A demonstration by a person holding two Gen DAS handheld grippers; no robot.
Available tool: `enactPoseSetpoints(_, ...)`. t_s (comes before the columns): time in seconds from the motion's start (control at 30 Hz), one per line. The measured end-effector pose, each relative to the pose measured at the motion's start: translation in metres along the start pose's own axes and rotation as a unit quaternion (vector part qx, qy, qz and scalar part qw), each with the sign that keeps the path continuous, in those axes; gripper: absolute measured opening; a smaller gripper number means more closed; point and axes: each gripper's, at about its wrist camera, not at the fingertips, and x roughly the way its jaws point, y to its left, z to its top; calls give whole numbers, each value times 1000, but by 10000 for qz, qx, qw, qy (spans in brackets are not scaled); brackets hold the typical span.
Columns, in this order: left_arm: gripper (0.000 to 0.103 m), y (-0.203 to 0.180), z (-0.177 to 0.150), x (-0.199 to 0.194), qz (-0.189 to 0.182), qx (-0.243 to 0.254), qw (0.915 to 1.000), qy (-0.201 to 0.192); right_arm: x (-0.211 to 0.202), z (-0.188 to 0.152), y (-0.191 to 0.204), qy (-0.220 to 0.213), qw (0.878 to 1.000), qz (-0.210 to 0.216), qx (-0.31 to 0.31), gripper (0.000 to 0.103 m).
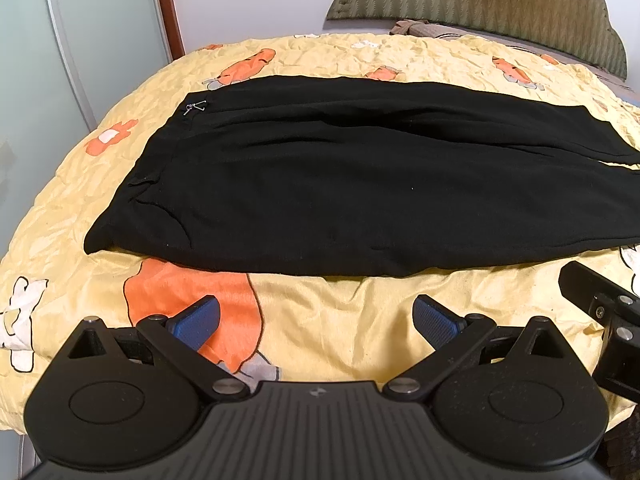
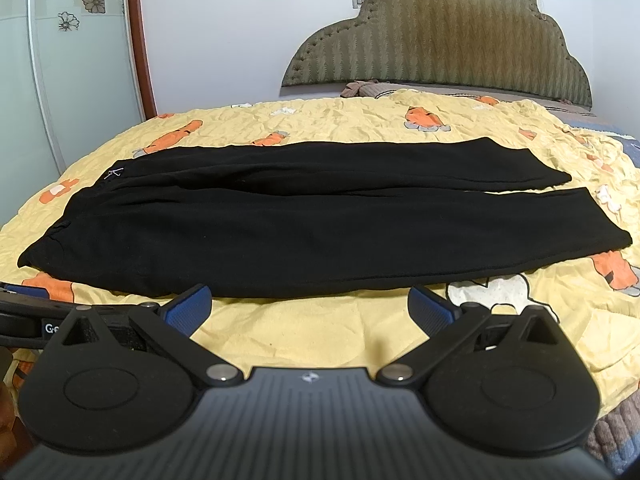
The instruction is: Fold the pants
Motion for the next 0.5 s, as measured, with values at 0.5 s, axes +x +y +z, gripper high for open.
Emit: enactPoseSetpoints(0.5, 103, 18, 32, 9, -12, 202, 9998, -67, 15, 24, -6, -173, 9987, 479, -73, 103)
